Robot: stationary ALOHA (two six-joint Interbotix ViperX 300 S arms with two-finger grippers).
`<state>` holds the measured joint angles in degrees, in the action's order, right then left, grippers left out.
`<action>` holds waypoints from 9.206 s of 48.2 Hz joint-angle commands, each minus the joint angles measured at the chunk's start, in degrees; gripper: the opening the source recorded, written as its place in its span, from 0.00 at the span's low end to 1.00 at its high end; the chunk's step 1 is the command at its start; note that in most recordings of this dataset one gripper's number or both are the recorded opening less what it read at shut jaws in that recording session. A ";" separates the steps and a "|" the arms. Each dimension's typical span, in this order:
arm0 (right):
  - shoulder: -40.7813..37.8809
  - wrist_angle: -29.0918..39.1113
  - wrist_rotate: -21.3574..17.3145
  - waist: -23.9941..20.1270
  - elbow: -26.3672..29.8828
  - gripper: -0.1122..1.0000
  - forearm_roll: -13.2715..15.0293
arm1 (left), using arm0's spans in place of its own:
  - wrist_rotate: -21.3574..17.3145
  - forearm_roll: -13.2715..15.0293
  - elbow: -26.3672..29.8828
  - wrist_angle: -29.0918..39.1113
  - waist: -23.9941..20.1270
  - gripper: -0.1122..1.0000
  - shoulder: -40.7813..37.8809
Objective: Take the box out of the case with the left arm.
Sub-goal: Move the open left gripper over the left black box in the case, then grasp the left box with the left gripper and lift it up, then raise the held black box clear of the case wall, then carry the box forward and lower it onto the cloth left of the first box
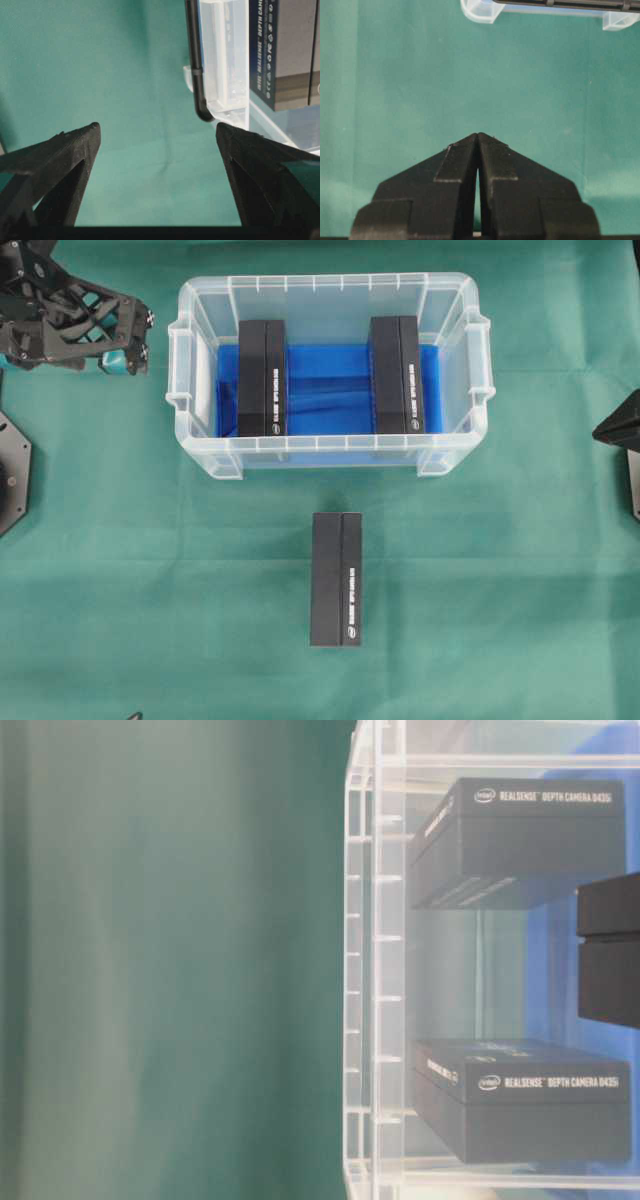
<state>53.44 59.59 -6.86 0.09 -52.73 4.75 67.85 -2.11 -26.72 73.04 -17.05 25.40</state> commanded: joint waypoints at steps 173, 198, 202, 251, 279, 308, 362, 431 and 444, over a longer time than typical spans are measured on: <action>-0.44 -0.18 -0.18 0.00 1.85 0.12 -0.09 | 2.72 -1.32 14.68 -17.49 5.80 0.94 -32.70; -0.53 -0.18 -0.09 0.00 1.85 0.12 0.18 | 2.81 -1.49 14.06 -17.49 5.80 0.94 -34.37; -0.44 -0.18 -0.09 0.09 1.85 0.12 0.18 | 2.81 -1.49 14.15 -17.49 5.71 0.94 -34.37; -0.53 -0.18 -0.09 0.09 2.11 0.12 0.18 | 2.46 -0.18 20.65 -5.10 6.59 0.66 -28.13; -0.53 -0.18 -0.18 0.09 2.11 0.12 0.18 | 2.55 -0.44 33.93 12.92 4.75 0.66 -20.74; -0.79 -0.18 -0.26 0.09 1.93 0.12 0.00 | 2.20 -0.44 49.66 24.43 4.75 0.66 -21.88; -1.49 2.29 -0.26 0.09 2.20 0.12 0.00 | 2.64 -0.70 49.66 24.96 4.75 0.66 -21.88; -1.67 2.29 -0.09 0.00 2.64 0.12 -0.09 | 20.04 -0.70 46.93 24.96 21.80 0.66 -21.01; -1.67 2.37 -0.09 0.09 2.81 0.12 -0.09 | 28.74 -0.70 46.76 24.96 29.53 0.66 -21.01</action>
<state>52.12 62.14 -6.77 0.09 -51.59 4.75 95.27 -2.64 19.16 98.17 10.63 2.64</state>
